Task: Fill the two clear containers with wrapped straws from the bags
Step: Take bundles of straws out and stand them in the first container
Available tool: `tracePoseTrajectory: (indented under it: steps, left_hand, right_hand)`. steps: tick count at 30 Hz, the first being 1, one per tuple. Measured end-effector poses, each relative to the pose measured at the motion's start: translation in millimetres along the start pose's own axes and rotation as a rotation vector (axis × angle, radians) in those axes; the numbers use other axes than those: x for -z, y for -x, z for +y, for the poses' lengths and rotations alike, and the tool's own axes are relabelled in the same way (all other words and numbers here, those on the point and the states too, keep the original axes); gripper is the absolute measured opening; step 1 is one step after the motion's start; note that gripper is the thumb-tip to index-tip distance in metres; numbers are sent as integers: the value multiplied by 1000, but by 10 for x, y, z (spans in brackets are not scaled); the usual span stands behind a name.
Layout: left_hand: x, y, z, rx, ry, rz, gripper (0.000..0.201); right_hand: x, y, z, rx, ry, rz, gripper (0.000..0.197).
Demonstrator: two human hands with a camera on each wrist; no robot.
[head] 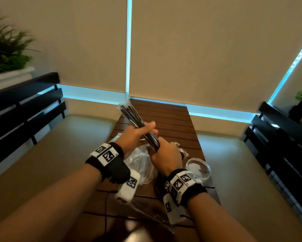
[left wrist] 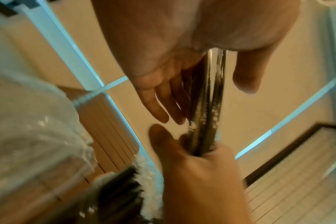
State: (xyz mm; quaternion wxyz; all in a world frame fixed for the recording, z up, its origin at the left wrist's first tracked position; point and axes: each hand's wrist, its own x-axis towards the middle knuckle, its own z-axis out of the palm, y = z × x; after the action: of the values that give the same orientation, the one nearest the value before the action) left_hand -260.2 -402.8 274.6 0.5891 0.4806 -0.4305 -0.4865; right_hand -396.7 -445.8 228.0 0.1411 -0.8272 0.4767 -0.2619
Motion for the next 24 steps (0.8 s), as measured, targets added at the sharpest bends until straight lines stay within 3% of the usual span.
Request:
tracePoseTrajectory:
  steps: [3,5,7,9,12,16,18,24]
  left_hand:
    - [-125,-91,-2,52,276,207,32]
    - [-211,-157,4,58,321,327,28]
    - [-253,-222,-22,9,200,373,29]
    - [-258,-275,-47,-96,12,364,33]
    - [-197,-403,-133,-176,-151,405,40]
    - [-186,-546,-289,-204,-147,457,37]
    - [-244,-596,-360,-184,-123,435,37]
    - [-394,-685,-484,-164,-117,410,36]
  right_hand:
    - [-196,1,-57,13,-7,-27,26]
    - [-251,-19,-54,23,-5,-106,33]
    - [-216,-32,24,98,111,-121,43]
    - [-139,-23,179,180,226,-16,58]
    - [-74,7,502,58,215,123,83]
    - [-155,22,786,-160,134,-65,115]
    - [-277,8,844,-217,38,-115,118]
    - [-442,-96,832,-179,-147,8,90]
